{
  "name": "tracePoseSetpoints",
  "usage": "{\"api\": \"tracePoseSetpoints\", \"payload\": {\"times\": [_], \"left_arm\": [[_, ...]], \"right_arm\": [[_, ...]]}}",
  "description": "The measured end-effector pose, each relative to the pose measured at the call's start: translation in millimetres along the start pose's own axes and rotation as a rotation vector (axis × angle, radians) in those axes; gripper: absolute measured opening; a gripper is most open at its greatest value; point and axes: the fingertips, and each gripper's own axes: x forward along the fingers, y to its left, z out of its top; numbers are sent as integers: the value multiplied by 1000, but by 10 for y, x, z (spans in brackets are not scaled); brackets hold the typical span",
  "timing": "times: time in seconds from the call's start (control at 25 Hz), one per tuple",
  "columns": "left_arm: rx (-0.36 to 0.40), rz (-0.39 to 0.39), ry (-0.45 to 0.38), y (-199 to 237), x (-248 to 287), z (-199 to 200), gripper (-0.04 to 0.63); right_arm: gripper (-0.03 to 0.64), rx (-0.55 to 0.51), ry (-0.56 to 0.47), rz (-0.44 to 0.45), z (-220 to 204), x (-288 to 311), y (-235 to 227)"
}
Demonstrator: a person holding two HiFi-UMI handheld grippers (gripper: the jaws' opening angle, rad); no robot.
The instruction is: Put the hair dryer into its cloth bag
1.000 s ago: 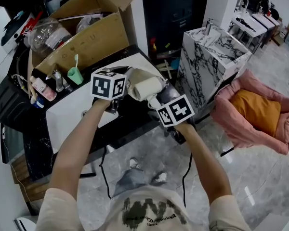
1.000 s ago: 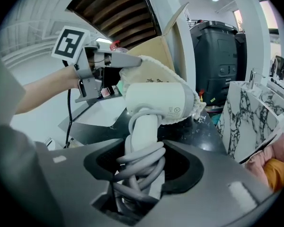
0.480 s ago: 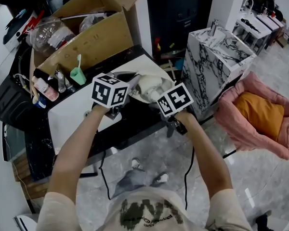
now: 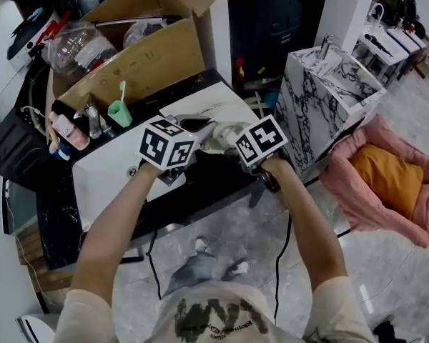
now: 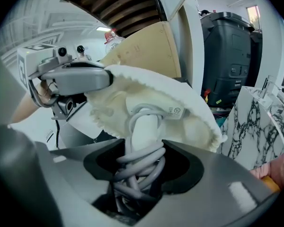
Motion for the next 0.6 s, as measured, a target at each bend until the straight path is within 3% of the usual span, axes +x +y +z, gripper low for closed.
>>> {"api": "tracePoseSetpoints", "payload": {"times": [0.6], "left_arm": [[-32,-76,-11,-8,-3,-93,29]], "right_arm": [[252,97,-28,4,332,311,-132]]}}
